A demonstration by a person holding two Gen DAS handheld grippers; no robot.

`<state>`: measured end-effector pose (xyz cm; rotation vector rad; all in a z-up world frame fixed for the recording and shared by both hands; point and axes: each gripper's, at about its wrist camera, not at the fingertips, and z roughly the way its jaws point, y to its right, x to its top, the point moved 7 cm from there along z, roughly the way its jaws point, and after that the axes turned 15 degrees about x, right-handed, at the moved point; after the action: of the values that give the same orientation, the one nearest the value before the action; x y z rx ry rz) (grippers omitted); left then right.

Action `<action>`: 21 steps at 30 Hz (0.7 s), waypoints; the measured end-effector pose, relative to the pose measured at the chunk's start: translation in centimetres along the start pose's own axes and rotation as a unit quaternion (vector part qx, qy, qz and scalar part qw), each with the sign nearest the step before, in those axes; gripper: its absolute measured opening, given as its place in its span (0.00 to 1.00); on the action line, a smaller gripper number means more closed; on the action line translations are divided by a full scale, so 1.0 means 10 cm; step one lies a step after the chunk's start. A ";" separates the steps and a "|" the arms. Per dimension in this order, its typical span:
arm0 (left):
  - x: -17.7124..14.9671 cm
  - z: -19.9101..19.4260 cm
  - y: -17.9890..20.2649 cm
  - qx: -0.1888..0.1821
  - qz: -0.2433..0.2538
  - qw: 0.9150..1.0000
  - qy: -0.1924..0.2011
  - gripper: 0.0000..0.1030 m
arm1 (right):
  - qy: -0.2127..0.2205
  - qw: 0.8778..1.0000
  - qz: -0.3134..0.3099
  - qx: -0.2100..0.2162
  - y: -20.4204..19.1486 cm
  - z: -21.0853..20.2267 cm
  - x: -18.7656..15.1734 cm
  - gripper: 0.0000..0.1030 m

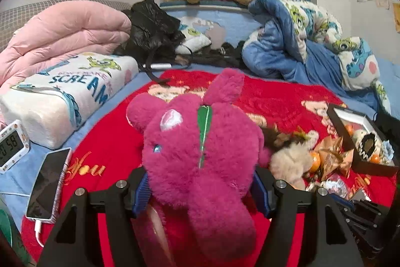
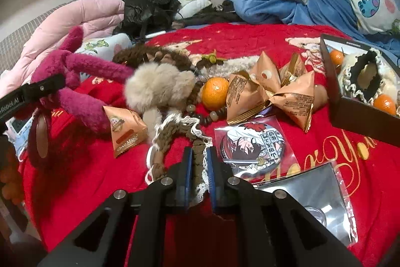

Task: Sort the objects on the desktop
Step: 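Lift the pink plush with the left gripper while the right gripper lifts the scrunchie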

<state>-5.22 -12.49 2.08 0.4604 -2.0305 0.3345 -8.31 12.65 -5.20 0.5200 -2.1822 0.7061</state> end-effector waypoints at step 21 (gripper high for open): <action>0.11 -0.58 0.34 -0.077 0.004 0.997 0.032 0.66 | 0.059 0.998 0.015 0.002 -0.02 -0.54 0.15 0.11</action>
<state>-2.73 -7.26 5.65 0.3430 -1.9777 0.1937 -6.17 15.73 -1.02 0.4383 -2.0829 0.7393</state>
